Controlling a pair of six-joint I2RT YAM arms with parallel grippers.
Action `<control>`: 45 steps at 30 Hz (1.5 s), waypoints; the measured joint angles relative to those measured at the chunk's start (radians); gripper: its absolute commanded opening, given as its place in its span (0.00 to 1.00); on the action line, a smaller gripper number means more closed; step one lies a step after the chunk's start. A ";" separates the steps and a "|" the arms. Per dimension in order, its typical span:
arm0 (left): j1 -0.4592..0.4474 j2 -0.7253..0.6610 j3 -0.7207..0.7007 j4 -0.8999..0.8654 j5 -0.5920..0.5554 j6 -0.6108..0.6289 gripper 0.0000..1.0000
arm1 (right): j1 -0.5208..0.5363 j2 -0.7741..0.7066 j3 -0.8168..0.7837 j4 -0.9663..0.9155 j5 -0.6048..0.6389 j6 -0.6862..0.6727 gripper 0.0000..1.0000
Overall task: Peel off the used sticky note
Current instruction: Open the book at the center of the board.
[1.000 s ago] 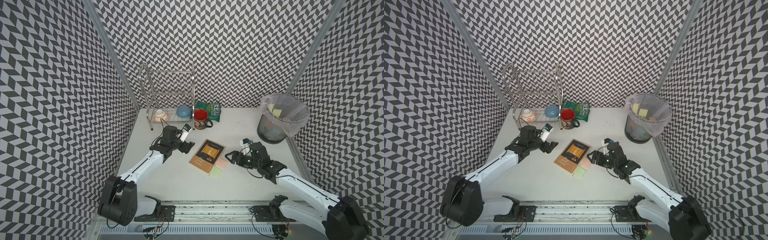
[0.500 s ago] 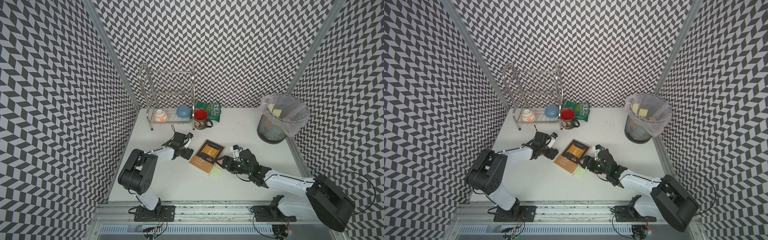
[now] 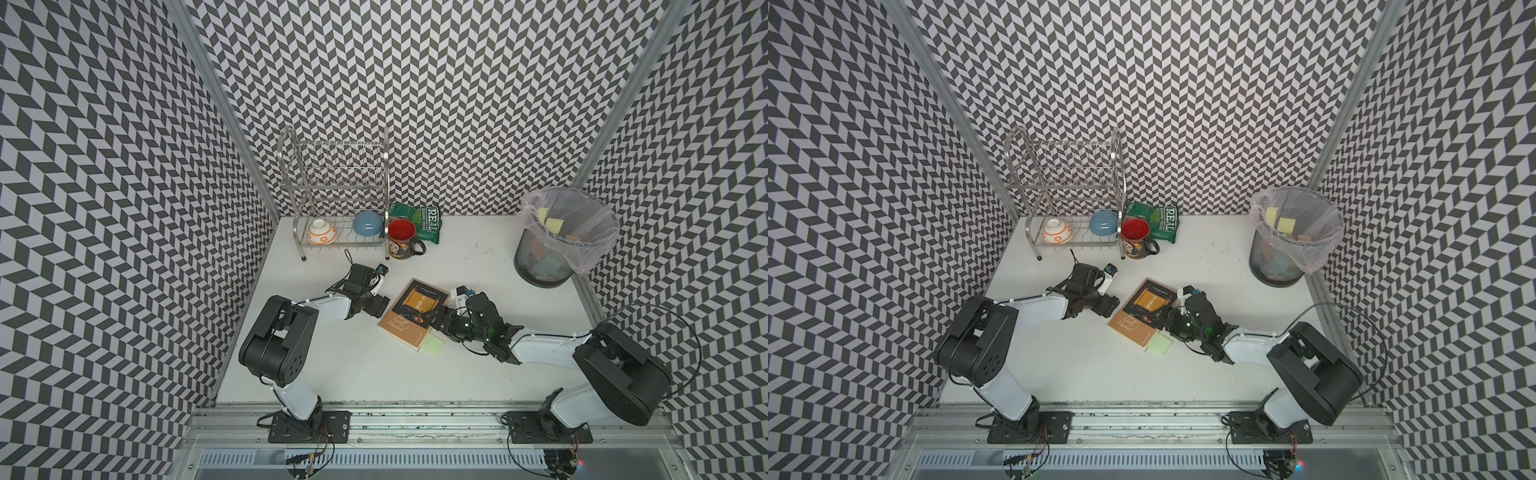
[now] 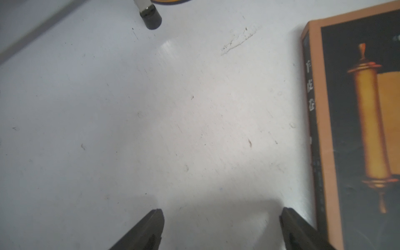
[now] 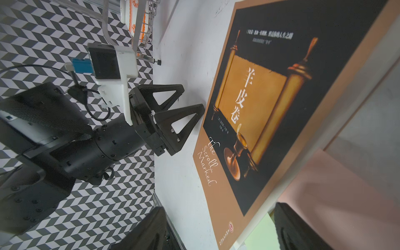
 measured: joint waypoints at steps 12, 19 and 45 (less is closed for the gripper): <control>0.000 0.005 0.001 0.006 0.001 -0.003 0.87 | 0.000 0.046 0.002 0.038 0.006 0.010 0.81; 0.000 0.009 0.002 0.016 0.005 -0.004 0.86 | 0.000 0.104 0.002 0.074 0.005 0.019 0.82; -0.018 0.013 0.004 0.021 0.004 -0.006 0.84 | -0.001 0.122 0.069 0.044 0.004 0.004 0.82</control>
